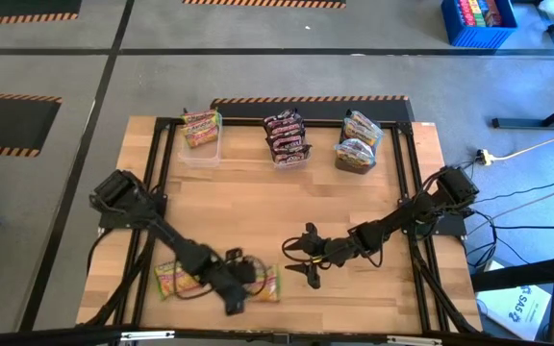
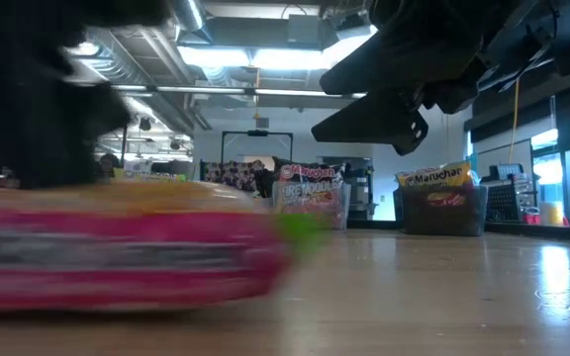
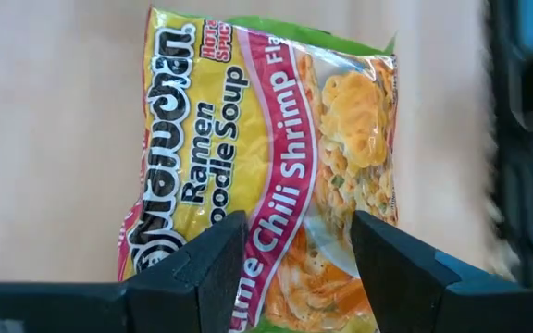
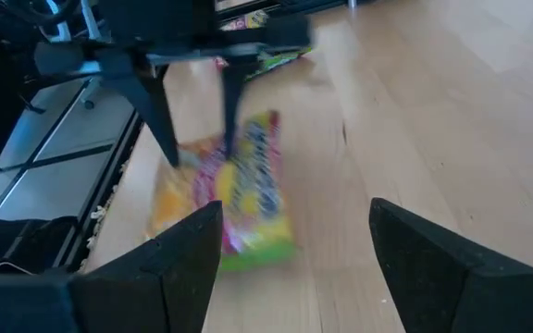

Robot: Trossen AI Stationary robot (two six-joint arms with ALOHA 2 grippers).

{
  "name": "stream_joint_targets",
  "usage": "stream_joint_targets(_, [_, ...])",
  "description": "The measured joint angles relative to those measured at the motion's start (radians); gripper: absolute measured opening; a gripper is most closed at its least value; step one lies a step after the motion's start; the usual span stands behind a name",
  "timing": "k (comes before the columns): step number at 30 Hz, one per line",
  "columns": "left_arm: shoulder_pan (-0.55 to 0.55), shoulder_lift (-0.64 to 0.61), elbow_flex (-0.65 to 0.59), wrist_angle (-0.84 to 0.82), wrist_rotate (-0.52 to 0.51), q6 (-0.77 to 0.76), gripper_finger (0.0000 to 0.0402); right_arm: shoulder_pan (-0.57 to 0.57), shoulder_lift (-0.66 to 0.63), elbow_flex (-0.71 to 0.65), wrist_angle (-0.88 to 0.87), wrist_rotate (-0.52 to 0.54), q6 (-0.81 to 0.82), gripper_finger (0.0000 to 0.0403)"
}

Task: Sort Maruchan noodles
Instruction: Put the green noodle pack into the left transparent bin

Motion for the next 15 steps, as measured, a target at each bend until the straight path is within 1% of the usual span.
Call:
stream_joint_targets(6, [0.126,0.007,0.001,0.041,-0.012,0.025,0.0194,0.0,0.0,0.0,-0.03,0.0,-0.001,0.0254])
stream_joint_targets(8, [0.154,0.001,0.021,0.009,0.012,0.06,0.0193,0.013,0.0,0.0,-0.037,-0.005,0.0,0.0254])
stream_joint_targets(11, [0.182,-0.044,0.056,-0.055,0.048,0.107,0.019,0.053,0.0,0.0,-0.007,-0.007,-0.012,0.0254])
stream_joint_targets(13, [0.194,-0.08,0.059,-0.092,0.044,0.127,0.019,0.092,0.004,0.0,0.024,0.007,-0.044,0.0254])
stream_joint_targets(15, [0.21,-0.103,0.059,-0.092,0.022,0.16,0.019,0.124,0.027,0.001,0.078,0.023,-0.074,0.0254])
